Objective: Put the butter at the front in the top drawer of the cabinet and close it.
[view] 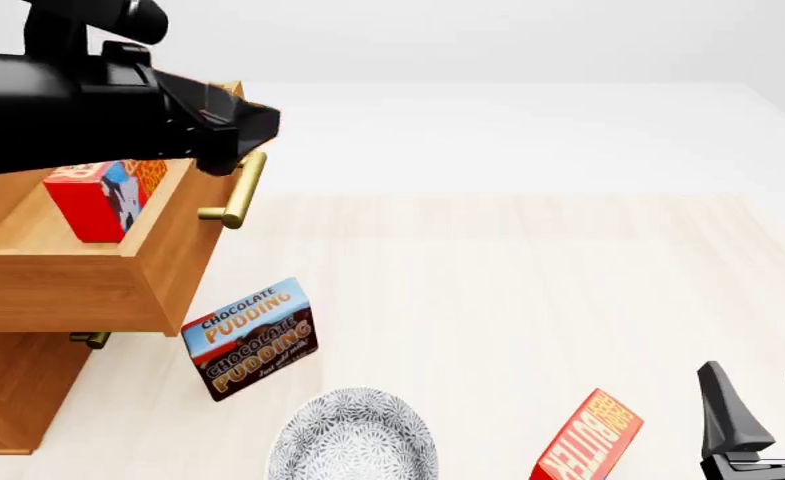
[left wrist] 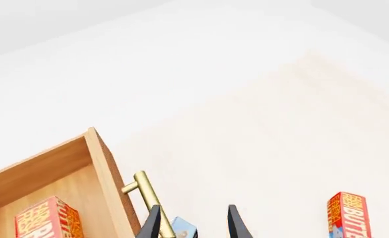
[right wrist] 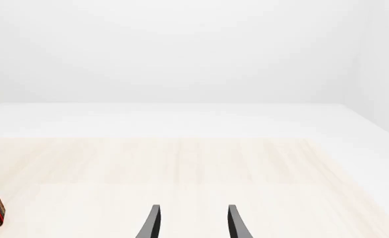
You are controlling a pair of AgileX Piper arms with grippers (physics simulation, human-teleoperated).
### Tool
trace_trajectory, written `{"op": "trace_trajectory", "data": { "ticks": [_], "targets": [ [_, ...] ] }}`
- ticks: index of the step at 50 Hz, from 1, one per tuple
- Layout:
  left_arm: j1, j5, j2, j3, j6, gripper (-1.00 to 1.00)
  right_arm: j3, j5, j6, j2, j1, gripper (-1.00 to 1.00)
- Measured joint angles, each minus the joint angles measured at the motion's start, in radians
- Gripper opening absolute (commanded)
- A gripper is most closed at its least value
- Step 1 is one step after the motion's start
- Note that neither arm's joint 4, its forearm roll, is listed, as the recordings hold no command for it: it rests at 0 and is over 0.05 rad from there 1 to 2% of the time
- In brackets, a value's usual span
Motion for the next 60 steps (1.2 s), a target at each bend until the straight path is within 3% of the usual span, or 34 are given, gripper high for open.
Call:
{"op": "trace_trajectory", "data": {
  "ticks": [24,60],
  "targets": [
    [-0.093,-0.155,0.249,-0.060,-0.074,1.00,0.000,0.000,0.000,0.000,0.000,1.00],
    [-0.118,-0.378,0.430,0.027,-0.171,1.00,-0.004,-0.010,0.000,0.014,0.000,1.00]
  ]
}}
